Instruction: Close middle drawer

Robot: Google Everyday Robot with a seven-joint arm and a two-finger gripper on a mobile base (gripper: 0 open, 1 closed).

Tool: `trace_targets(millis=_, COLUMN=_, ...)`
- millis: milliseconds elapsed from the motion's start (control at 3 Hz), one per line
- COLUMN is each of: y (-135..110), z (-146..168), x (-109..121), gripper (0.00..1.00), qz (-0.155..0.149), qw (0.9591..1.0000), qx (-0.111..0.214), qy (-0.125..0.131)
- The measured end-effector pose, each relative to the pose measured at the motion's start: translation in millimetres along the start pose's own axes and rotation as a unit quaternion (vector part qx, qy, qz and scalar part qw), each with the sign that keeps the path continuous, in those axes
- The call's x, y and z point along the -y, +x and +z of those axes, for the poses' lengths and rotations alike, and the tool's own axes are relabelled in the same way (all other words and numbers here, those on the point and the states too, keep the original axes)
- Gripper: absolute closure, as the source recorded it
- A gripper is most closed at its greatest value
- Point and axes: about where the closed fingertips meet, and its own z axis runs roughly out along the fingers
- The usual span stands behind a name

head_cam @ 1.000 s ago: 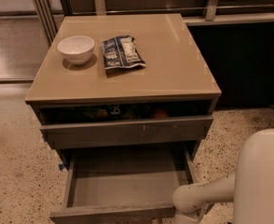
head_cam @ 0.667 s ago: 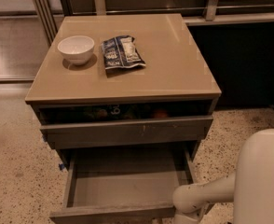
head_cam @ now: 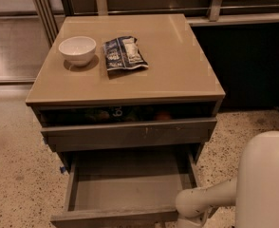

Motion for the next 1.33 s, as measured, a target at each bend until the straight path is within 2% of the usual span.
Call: trace_targets(millis=1333, y=1, z=14, x=9, gripper=1.00, qz=0.001, qw=1.0000, qx=0.002, qy=0.001)
